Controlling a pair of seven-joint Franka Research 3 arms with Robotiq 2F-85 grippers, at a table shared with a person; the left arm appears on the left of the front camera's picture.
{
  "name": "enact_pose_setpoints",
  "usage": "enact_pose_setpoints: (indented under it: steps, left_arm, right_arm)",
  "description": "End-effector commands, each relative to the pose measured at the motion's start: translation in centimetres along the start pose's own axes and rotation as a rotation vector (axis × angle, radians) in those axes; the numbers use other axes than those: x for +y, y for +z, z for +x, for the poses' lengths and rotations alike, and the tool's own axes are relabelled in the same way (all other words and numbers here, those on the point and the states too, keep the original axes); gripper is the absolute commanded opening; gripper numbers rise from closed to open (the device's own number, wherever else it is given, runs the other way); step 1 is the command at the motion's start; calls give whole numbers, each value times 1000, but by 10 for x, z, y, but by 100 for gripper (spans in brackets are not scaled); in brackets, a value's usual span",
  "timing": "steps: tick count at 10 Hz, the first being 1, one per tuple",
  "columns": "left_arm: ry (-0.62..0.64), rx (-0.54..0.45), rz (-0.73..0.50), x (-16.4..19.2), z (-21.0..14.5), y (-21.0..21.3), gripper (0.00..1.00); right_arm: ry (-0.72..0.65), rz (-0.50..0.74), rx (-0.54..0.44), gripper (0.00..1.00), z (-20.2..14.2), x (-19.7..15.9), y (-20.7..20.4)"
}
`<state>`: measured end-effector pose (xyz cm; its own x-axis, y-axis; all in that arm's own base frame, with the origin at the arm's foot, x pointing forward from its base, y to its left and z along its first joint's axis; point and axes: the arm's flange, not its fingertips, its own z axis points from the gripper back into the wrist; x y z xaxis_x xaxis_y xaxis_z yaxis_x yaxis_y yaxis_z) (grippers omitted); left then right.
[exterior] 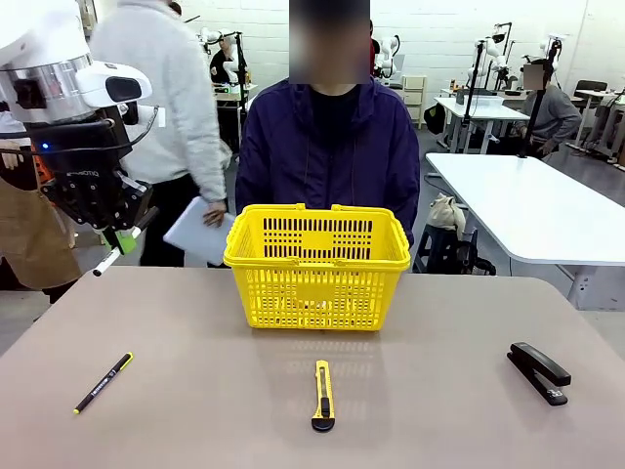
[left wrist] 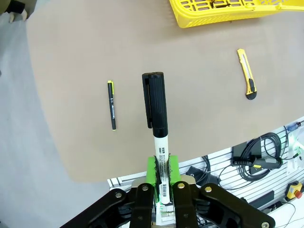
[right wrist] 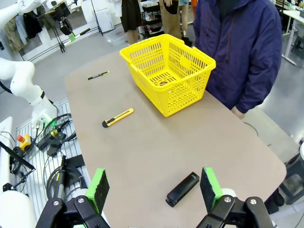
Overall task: Place the items the person wants into the basket.
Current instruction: Pick up the item the person points to and place it in the Market Basket.
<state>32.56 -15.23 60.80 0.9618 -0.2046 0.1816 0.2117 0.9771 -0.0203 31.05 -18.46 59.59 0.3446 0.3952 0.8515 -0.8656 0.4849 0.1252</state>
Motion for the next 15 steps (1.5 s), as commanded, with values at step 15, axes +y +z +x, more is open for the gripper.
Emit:
enact_pose_setpoints:
  steps: [15]
  left_arm:
    - [-932, 129, 182, -135, 203, -66, 11]
  right_arm:
    - [13, 6, -35, 100, 1, -1, -1]
